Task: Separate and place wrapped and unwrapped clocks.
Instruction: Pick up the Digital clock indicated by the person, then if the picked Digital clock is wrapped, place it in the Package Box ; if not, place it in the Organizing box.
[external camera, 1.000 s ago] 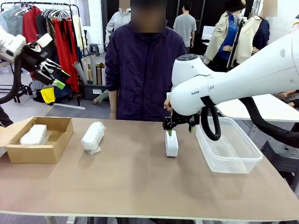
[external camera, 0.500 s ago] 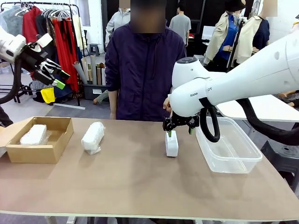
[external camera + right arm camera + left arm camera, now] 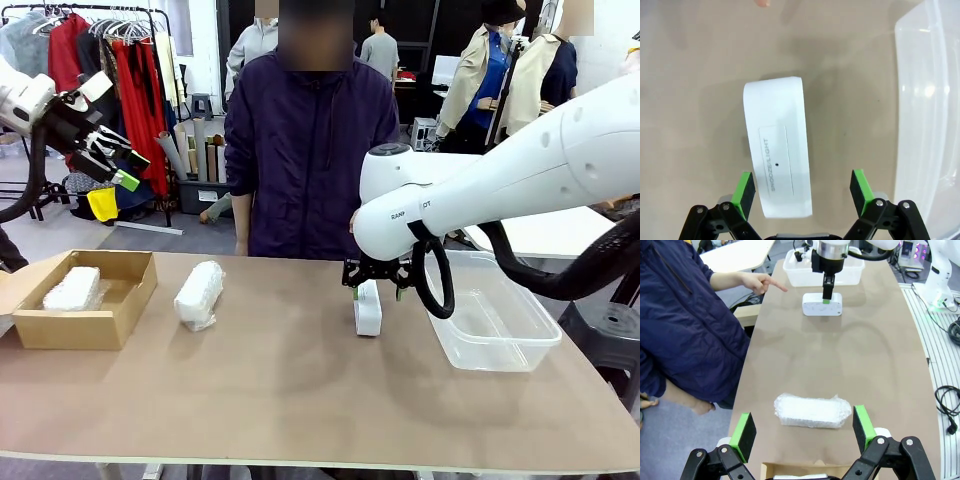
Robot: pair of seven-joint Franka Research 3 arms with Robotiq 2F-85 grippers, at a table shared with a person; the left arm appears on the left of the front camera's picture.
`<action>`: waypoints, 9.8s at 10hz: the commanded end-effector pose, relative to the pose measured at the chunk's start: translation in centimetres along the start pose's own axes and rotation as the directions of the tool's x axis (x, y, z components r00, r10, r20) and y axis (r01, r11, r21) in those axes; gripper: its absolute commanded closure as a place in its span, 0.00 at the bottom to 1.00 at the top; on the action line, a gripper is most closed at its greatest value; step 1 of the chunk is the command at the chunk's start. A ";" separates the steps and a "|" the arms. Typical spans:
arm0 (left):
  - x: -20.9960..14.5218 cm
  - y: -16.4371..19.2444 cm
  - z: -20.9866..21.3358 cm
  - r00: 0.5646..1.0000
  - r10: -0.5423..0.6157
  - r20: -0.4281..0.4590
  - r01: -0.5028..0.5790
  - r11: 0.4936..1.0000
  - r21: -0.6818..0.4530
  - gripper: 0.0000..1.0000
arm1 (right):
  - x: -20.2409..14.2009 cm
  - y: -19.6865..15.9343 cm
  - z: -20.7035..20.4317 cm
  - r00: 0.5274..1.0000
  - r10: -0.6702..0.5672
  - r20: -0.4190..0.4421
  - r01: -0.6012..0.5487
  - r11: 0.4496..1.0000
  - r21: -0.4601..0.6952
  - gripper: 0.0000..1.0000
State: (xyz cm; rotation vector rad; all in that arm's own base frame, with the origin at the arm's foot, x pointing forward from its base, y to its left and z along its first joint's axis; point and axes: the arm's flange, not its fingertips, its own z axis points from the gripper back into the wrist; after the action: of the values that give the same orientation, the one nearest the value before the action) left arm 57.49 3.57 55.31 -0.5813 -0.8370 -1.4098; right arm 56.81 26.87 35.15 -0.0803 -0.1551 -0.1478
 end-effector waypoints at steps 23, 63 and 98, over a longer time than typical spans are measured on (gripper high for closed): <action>0.0 -0.5 0.0 1.000 -0.013 0.003 0.013 1.000 -0.002 0.00 | -2.7 -1.8 13.7 0.863 0.505 -0.010 -0.499 0.856 0.136 1.00; 0.0 -0.5 0.0 1.000 -0.013 0.003 0.013 1.000 -0.002 0.00 | -1.5 -23.5 14.9 0.991 0.096 0.093 -0.092 0.994 -0.053 1.00; 0.0 -0.5 0.0 1.000 -0.013 0.003 0.013 1.000 -0.002 0.00 | 3.4 -22.3 -1.5 0.990 0.066 -0.125 -0.062 0.997 0.036 0.00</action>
State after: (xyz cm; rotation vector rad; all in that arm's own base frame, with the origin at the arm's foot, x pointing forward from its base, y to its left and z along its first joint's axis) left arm 57.48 3.60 55.32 -0.5812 -0.8371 -1.4096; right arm 57.14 4.36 34.59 -0.0694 -0.0274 -0.0713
